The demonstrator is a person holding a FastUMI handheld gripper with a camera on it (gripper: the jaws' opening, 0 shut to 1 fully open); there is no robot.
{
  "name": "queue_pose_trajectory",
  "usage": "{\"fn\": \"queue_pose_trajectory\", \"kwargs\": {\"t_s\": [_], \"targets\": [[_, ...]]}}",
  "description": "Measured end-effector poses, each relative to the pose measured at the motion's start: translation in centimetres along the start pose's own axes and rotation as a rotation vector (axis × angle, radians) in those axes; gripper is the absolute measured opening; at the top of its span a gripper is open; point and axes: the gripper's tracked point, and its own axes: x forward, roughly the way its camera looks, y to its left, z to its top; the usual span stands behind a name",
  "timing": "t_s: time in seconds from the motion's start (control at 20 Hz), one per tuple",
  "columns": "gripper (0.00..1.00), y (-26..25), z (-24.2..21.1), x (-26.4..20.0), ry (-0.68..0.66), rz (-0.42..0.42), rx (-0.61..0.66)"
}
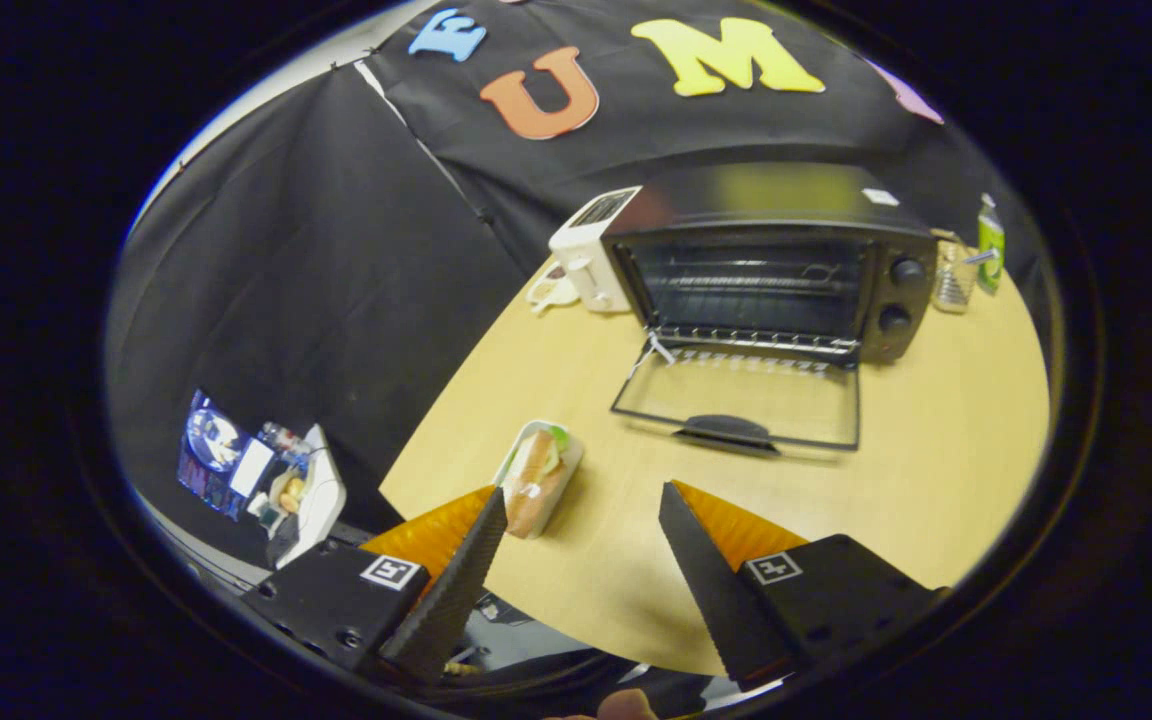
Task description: Open the toaster oven, put the food inside, and close the toaster oven door.
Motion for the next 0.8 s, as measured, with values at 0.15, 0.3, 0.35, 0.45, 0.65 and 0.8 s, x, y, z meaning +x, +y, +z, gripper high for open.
{"fn": "queue_pose_trajectory", "kwargs": {"t_s": [0.15,0.3,0.35,0.45,0.65,0.8], "targets": [[1.0,2.8,-1.6,3.9,0.099,0.117,0.151],[1.0,3.1,-2.8,7.8,0.189,0.143,0.283],[1.0,3.4,-2.9,8.5,0.214,0.153,0.325],[0.96,3.7,-2.8,9.9,0.25,0.182,0.387],[0.82,3.7,-3.0,12.0,0.297,0.185,0.442],[0.61,3.5,-3.0,12.7,0.322,0.197,0.465]]}}
